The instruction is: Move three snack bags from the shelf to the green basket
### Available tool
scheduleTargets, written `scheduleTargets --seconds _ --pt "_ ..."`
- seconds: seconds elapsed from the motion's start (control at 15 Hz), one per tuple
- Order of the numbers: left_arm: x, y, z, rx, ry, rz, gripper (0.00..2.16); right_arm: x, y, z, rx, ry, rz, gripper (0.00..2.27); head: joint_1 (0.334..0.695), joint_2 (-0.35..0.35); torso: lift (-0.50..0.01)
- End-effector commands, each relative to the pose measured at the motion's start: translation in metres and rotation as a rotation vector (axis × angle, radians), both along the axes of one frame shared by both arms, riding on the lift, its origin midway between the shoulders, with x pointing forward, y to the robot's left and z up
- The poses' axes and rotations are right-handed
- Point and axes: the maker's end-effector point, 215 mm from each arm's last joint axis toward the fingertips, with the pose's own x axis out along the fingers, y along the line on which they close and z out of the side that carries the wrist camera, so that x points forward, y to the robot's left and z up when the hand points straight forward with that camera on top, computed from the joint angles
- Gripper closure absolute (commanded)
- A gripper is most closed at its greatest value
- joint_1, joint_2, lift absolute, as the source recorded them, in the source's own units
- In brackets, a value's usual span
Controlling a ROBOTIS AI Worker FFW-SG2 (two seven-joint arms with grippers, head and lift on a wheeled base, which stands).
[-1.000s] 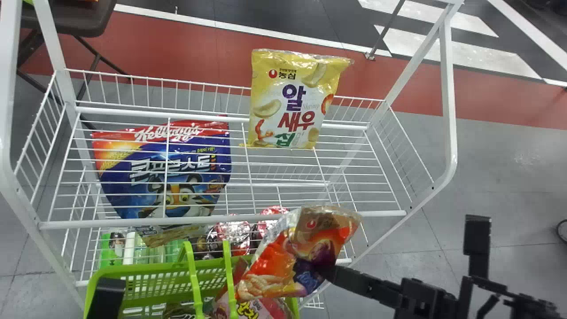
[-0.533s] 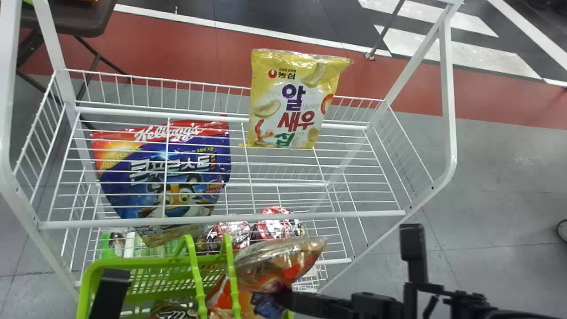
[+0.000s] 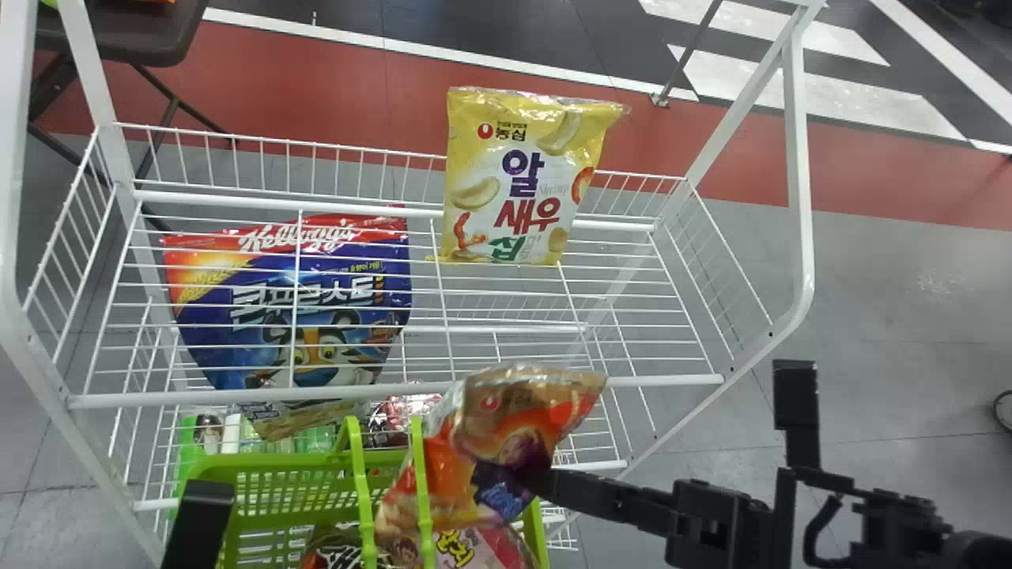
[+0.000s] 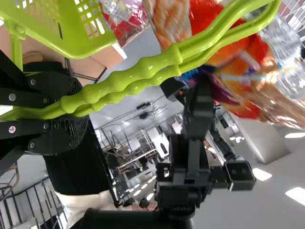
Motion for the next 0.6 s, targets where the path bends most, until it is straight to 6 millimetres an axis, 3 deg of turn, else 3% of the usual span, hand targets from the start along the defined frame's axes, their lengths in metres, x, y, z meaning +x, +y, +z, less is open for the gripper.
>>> scheduleTargets --seconds 0.0,0.27,0.4,0.53 --pt "0.000 -0.002 0.001 -0.001 -0.002 0.001 1.64 -0.006 0.007 -0.003 0.005 0.024 0.014 2.25 0.695 -0.350 -0.047" --pt "0.002 -0.002 0.002 -0.003 -0.010 0.004 1.64 -0.020 0.045 -0.058 -0.022 0.170 0.056 2.25 0.695 -0.350 -0.047" --pt "0.003 -0.002 0.002 -0.006 -0.010 0.005 1.64 -0.020 0.063 -0.073 -0.002 0.212 0.083 2.25 0.695 -0.350 -0.047" --pt "0.004 -0.001 0.002 -0.007 -0.010 0.007 1.64 -0.016 0.069 -0.081 -0.021 0.226 0.090 2.25 0.695 -0.350 -0.047"
